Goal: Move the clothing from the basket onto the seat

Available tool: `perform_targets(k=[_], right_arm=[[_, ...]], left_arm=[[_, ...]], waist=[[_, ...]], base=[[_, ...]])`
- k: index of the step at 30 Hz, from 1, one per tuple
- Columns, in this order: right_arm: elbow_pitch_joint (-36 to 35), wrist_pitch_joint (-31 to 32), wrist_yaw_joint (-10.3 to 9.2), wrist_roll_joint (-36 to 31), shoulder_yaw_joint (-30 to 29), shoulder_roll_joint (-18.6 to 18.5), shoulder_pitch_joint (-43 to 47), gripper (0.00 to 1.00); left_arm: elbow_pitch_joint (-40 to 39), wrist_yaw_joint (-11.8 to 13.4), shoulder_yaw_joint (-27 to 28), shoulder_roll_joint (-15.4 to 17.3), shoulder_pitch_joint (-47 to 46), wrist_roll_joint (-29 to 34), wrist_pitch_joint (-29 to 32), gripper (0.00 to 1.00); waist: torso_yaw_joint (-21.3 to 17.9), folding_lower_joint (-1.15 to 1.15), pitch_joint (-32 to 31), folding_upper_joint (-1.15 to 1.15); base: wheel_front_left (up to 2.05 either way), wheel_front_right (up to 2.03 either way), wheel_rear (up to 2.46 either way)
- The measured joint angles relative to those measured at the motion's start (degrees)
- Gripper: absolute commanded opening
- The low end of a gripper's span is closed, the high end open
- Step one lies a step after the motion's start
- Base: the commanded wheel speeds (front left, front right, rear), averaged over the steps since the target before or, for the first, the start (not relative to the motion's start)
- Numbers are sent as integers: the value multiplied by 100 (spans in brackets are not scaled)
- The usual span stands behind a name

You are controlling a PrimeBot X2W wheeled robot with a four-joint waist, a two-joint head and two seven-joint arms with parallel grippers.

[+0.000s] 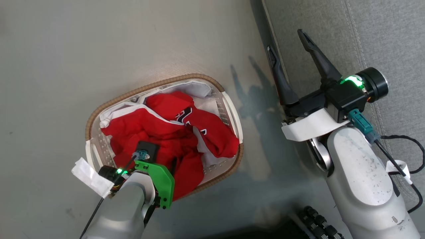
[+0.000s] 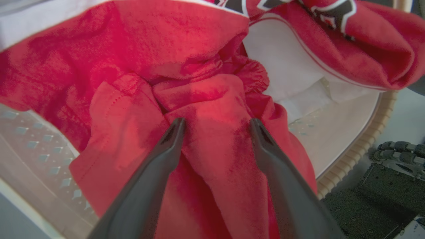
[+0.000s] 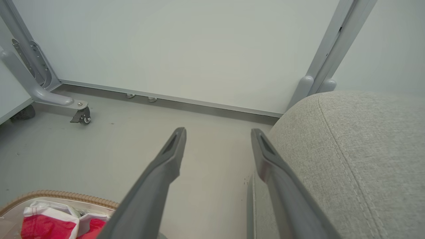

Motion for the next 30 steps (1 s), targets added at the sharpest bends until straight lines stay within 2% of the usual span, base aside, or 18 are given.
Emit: perform_targets(k=[6,11,12,13,15,20,25,30], right_arm=[[-76,0,0,-8,13,8,-83,100],[-105,0,0,-7,55,20,-148,100],[-110,0,0,-2,65,20,-159,100],[-113,0,0,9,74,20,-172,100],[-111,0,0,46,91,22,-187,100],[-21,0,0,100,91,23,-186,100],[149,0,0,90,70,24,-127,100],[286,0,1,88,56,27,56,100]], left_arm=[[325,0,-151,0,-291,-172,191,100],[495,0,-453,2,-489,-78,447,100],[519,0,-542,3,-535,-42,498,89],[534,0,-670,2,-567,36,566,44],[554,0,-755,1,-572,34,590,0],[558,0,-822,5,-573,-94,328,0],[506,0,-1045,10,-561,5,-343,0],[449,0,-1096,27,-396,14,-664,0]], waist=[[-82,0,279,0],[-118,0,427,0],[-123,0,451,0],[-128,0,469,0],[-134,0,480,0],[-119,0,358,0],[-77,0,99,0],[-7,-1,-303,0]], base=[[0,0,0],[0,0,0],[0,0,0],[0,0,0],[0,0,0],[0,0,0],[0,0,0],[0,0,0]])
